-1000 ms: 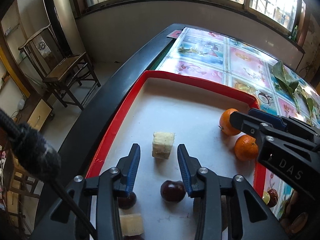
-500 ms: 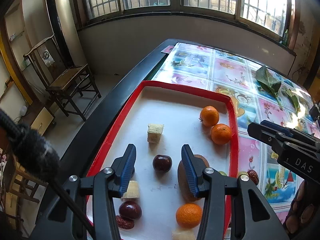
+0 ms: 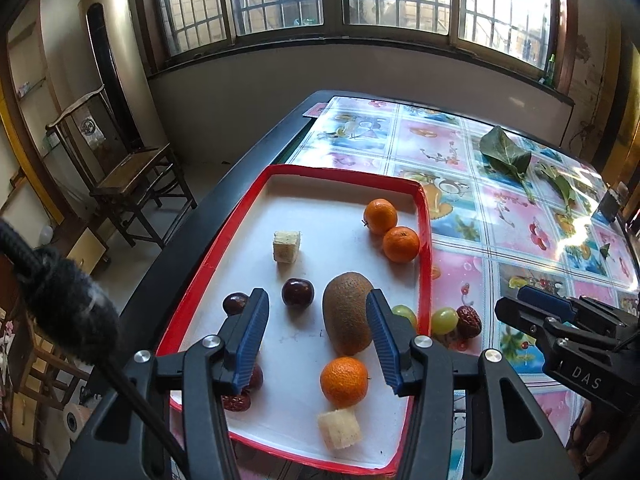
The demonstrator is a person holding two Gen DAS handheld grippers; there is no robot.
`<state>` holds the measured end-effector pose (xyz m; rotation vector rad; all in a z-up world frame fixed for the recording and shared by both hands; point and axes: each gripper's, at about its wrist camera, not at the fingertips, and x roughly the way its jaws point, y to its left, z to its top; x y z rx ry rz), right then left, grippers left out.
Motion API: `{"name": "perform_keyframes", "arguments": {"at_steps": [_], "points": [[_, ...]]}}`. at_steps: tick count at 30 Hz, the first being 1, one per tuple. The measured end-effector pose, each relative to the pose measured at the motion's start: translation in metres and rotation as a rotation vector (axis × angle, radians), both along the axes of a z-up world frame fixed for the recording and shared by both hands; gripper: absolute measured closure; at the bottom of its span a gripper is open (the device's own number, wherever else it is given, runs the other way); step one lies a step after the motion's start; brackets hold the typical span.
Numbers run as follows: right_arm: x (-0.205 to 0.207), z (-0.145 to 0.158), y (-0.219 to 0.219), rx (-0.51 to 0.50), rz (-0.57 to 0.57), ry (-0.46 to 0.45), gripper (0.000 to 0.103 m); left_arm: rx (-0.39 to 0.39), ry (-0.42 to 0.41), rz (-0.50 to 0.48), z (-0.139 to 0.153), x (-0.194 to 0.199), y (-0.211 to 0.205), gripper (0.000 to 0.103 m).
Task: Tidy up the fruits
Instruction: 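Withdraw both open tools from the tray toward the grape and date, then grasp a green grape with the left tool while the right tool grasps the red date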
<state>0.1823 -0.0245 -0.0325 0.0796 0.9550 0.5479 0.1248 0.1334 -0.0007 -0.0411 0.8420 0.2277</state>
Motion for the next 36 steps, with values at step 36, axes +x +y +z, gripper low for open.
{"name": "perform_keyframes", "arguments": {"at_steps": [36], "points": [[-0.005,-0.041,0.013,-0.088,0.062,0.018,0.062,-0.121,0.013,-0.209,-0.011,-0.029,-0.046,0.049]]}}
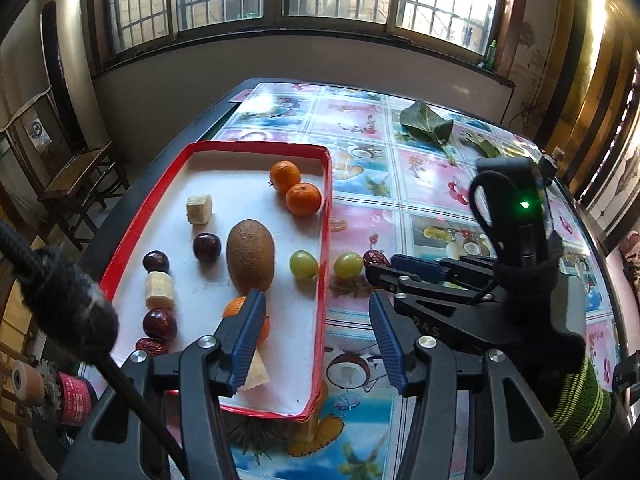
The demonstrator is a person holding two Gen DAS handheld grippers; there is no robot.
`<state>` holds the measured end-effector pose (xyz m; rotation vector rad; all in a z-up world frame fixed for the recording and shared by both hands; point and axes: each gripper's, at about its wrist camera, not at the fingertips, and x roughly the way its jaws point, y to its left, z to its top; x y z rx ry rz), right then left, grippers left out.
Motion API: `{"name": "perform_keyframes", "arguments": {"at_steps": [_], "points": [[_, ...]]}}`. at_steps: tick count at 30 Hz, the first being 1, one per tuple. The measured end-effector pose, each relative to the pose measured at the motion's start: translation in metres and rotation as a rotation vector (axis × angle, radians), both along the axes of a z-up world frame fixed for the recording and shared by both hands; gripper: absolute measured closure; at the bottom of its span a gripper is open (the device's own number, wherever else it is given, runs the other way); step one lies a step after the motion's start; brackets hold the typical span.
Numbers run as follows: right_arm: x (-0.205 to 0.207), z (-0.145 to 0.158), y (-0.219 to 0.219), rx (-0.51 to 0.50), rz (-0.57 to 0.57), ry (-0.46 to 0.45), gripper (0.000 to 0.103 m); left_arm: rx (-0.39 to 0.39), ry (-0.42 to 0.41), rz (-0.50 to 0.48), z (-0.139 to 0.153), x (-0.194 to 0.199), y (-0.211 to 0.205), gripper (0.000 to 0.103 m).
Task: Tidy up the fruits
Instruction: 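Grasp a green grape with the left tool while the right tool grasps the red date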
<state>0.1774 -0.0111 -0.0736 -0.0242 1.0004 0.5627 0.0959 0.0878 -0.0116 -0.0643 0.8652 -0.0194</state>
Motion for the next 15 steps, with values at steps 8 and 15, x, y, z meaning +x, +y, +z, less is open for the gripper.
{"name": "perform_keyframes", "arguments": {"at_steps": [8,15], "points": [[0.000,0.008,-0.030,0.035,-0.014,-0.007,0.080,0.008,0.026,-0.135,-0.010,0.025,-0.033,0.050],[-0.011,0.024,-0.097,0.135,-0.135,-0.002,0.080,0.070,0.100,-0.168,-0.035,0.062,-0.062,0.053]]}}
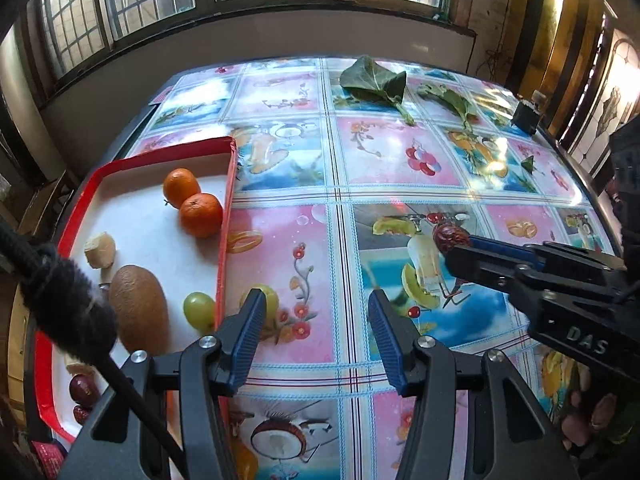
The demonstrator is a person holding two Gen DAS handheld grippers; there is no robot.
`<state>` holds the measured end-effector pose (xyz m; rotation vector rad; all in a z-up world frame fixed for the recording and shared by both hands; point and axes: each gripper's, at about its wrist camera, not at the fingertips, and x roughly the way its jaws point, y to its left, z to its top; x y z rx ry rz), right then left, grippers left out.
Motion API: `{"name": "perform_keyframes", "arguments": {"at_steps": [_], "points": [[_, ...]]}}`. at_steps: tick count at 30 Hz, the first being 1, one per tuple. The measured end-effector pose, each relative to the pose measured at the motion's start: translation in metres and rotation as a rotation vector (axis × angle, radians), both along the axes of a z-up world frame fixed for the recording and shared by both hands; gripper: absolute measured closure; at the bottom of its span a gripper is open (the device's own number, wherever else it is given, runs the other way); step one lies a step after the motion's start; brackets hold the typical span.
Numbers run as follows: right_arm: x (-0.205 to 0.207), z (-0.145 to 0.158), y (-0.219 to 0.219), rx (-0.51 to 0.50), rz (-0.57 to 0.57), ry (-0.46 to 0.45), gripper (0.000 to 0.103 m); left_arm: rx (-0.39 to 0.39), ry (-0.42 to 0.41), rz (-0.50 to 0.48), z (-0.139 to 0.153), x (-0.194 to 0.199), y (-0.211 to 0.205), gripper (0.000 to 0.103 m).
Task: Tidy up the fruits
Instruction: 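Grasp a green grape with the left tool while the right tool grasps the red date, then carry the green grape and the red date over the tray with both tools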
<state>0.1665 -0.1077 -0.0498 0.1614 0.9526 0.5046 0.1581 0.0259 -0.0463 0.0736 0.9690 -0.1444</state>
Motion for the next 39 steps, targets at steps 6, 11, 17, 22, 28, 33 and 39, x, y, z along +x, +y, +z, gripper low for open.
{"name": "perform_keyframes", "arguments": {"at_steps": [6,11,17,22,28,33,39], "points": [[-0.004,0.005,-0.015,0.043,-0.025,0.002,0.080,0.086,-0.018,0.055,-0.011,0.011,0.001,0.054],[-0.005,0.010,-0.017,0.067,-0.020,-0.005,0.081,0.073,-0.023,0.063,-0.008,0.014,0.015,0.067],[-0.008,0.012,-0.020,0.096,-0.030,-0.002,0.081,-0.005,-0.065,-0.031,0.006,0.002,0.021,0.078],[-0.017,0.020,-0.026,0.144,-0.036,-0.023,0.080,-0.005,-0.016,-0.096,-0.001,0.009,0.019,0.078],[-0.024,0.027,-0.027,0.184,-0.016,-0.041,0.080,0.093,0.022,-0.100,-0.014,0.017,0.018,0.077],[-0.026,0.029,-0.032,0.221,-0.014,-0.043,0.080,0.183,0.024,-0.177,-0.016,0.011,0.012,0.074],[-0.026,0.029,-0.035,0.242,-0.016,-0.038,0.080,0.205,0.045,-0.252,-0.023,0.005,0.006,0.067]]}}
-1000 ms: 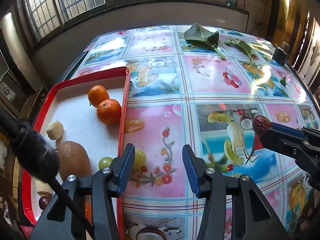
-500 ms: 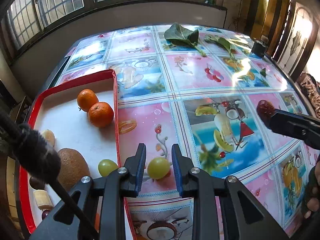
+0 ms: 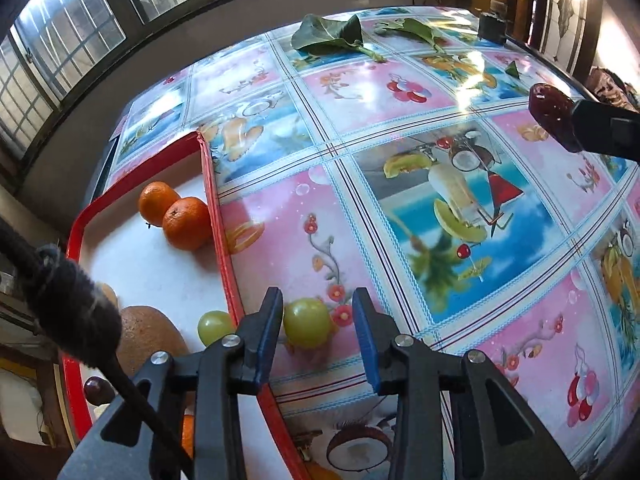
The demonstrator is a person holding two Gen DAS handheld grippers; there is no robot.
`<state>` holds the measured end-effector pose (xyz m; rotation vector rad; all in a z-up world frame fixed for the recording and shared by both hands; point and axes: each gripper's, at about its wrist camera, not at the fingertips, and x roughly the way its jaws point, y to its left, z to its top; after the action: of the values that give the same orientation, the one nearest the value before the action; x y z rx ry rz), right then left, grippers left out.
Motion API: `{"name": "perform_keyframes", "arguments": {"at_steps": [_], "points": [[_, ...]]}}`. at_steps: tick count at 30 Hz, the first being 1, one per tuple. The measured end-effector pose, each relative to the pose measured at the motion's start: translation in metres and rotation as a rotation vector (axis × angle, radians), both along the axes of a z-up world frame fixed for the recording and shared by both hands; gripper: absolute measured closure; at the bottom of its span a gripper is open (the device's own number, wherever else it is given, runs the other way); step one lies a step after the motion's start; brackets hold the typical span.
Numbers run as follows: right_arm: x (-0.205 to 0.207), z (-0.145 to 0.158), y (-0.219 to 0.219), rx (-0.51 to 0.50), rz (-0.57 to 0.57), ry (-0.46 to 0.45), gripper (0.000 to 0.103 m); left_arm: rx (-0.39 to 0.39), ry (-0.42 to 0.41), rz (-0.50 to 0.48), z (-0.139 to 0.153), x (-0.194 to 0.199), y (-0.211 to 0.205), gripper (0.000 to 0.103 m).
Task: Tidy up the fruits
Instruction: 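Carry the green grape and the red date over the tray with both tools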
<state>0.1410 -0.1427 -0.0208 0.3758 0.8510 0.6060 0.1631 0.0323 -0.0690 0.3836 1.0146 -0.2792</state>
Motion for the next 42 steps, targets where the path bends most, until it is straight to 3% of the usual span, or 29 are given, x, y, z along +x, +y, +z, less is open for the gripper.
{"name": "perform_keyframes", "arguments": {"at_steps": [4,6,12,22,30,42], "points": [[0.000,0.001,-0.001,0.003,-0.004,-0.003,0.080,-0.047,0.026,0.006,0.000,0.000,0.006,0.073],[0.000,0.001,-0.001,0.003,-0.004,-0.005,0.080,-0.053,0.032,0.009,0.000,0.000,0.004,0.081],[-0.001,0.002,-0.001,0.000,-0.002,-0.005,0.080,-0.073,0.029,0.090,0.004,-0.007,0.000,0.082],[-0.006,0.005,0.012,-0.010,0.000,0.007,0.080,-0.125,-0.068,0.302,0.045,-0.041,0.021,0.082],[-0.012,0.014,0.051,-0.043,0.049,-0.005,0.080,-0.148,-0.136,0.414,0.063,-0.060,0.054,0.082],[-0.002,0.011,0.123,-0.115,0.141,0.003,0.080,-0.178,-0.156,0.504,0.062,-0.071,0.106,0.082]]}}
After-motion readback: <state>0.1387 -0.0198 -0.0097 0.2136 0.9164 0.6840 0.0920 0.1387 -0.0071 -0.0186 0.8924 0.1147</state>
